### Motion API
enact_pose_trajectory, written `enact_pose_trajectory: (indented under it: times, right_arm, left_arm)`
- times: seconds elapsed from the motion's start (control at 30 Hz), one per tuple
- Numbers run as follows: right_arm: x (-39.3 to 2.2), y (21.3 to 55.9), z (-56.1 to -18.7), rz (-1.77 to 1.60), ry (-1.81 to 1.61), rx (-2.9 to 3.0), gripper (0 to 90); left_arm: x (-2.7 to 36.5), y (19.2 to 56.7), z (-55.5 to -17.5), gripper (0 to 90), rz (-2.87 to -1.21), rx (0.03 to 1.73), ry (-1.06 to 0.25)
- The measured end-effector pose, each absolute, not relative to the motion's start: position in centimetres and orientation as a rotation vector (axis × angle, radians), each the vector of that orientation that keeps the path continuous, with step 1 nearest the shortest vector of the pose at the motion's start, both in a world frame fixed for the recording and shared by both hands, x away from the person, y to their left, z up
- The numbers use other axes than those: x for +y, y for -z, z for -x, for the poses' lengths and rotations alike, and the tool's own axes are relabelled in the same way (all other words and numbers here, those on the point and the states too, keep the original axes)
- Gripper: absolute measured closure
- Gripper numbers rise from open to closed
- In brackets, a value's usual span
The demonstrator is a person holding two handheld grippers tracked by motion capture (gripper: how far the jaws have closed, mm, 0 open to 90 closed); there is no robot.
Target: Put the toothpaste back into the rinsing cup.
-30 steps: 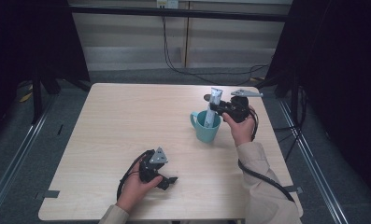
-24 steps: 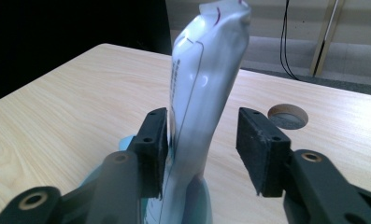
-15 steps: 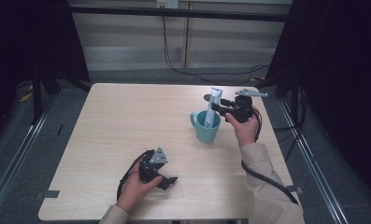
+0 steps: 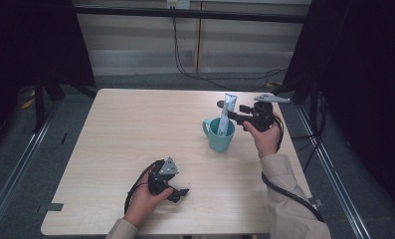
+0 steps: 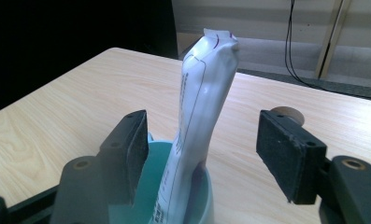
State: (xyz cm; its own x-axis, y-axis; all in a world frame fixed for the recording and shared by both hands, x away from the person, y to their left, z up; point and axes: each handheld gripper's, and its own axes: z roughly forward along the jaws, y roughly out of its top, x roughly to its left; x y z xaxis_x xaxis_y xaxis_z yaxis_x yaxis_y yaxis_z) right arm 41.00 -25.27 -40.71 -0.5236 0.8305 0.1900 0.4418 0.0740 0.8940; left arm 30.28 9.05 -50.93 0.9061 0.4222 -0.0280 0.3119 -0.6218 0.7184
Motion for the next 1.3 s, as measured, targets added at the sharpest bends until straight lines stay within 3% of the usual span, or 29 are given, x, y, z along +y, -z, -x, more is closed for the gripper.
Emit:
enact_pose_trajectory:
  times: [1.3]
  right_arm:
    - [-26.1, 39.7, -37.4, -1.18, -1.374, 2.129, 27.3]
  left_arm:
    - [9.1, 50.9, -30.3, 8.6, -2.294, 0.52, -0.181]
